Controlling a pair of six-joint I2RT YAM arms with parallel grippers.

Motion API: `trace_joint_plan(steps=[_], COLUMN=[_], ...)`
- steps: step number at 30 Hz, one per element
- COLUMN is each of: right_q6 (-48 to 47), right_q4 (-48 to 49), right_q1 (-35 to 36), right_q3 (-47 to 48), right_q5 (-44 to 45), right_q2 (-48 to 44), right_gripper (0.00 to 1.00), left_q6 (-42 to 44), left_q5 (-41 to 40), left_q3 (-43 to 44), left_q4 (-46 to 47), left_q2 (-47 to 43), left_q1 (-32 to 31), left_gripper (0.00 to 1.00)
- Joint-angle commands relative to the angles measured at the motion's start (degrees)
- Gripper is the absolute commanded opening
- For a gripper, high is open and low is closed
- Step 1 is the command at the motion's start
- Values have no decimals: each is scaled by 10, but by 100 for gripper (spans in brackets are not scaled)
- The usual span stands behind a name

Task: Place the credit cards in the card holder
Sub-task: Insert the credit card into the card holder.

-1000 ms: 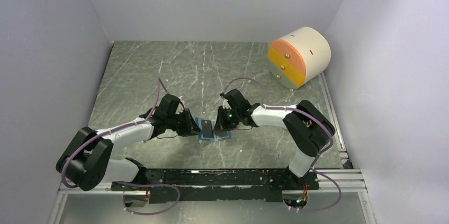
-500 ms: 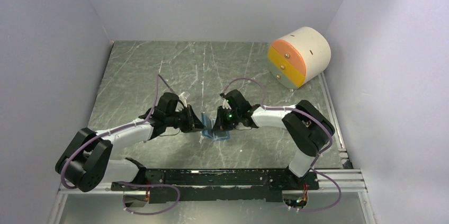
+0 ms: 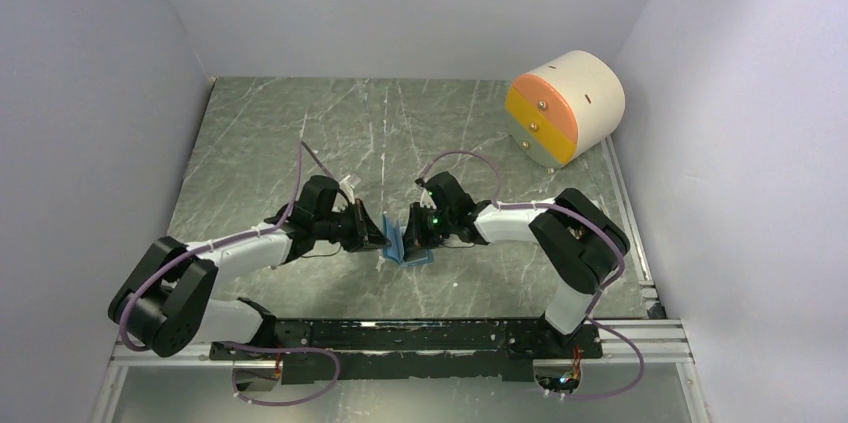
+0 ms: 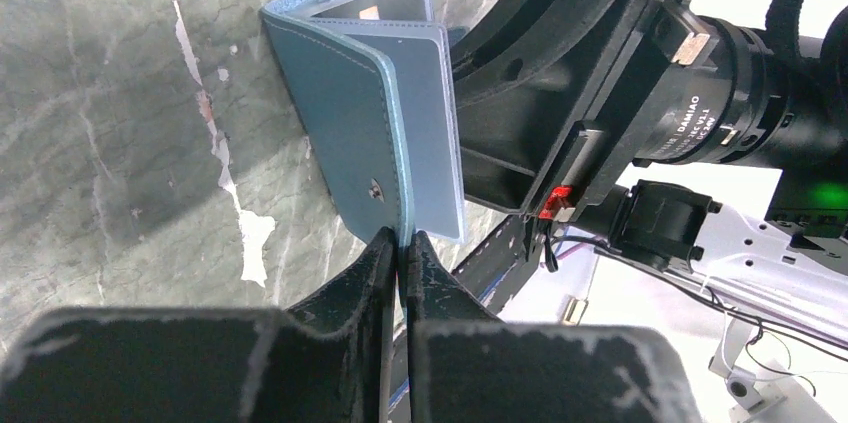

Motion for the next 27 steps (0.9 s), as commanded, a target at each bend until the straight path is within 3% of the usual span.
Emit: trace_joint_plan(steps=[1,8,27], right_q6=[-6,-27,-12], right_q4=[-8,-54,-11], right_q1=[4,-4,-4], right_q3=[-2,8,-6], right_q5=[7,42,18], right_q2=[5,-28,-4], right_gripper=[16,24,22], left_q6=[14,28,37], left_q5=[-16,-48,-54], left_q3=[21,37,72], left_q4=[-22,-69,-94], left_q2=[8,14,51], left_q1=[-5,-5,-6], left_gripper=[10,10,16])
